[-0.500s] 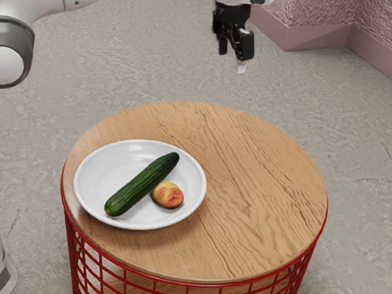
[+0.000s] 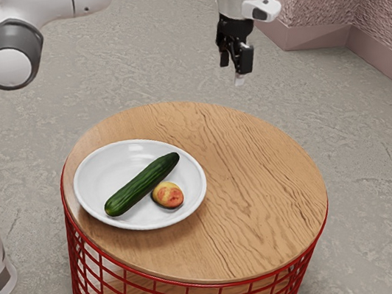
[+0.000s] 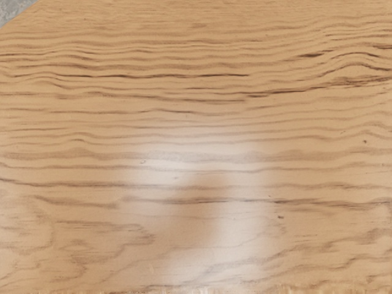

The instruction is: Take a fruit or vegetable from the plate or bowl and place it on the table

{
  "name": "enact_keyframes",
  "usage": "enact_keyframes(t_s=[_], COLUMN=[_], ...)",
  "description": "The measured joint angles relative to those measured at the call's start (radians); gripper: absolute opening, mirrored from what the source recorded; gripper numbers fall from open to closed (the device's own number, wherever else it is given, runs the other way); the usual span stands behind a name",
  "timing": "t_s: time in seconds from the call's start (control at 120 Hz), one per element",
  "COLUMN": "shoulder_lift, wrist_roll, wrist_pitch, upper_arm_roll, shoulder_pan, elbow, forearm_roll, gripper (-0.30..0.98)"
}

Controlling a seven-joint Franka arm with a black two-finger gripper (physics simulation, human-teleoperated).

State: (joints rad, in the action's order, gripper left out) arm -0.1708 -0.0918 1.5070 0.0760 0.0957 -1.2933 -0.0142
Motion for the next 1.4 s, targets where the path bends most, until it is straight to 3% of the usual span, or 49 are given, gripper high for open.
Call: enact_keyframes(t_s=[0.325, 0.717, 1.242, 1.4], shoulder_lift=[-0.001, -0.001, 0.027, 0.099], wrist_roll=[-0.235, -0.426, -0.552, -0.572], wrist_pitch=[-0.169, -0.216, -0.02, 0.053], upper_arm_roll=[0.06, 0.067, 0.087, 0.108], shoulder_pan=[-0.009, -0.01, -0.006, -0.01], elbow=[-0.032, -0.037, -0.249, -0.373], forearm_roll=[-0.005, -0.007, 0.017, 0.027], gripper=[0.69, 0.69, 0.69, 0.69])
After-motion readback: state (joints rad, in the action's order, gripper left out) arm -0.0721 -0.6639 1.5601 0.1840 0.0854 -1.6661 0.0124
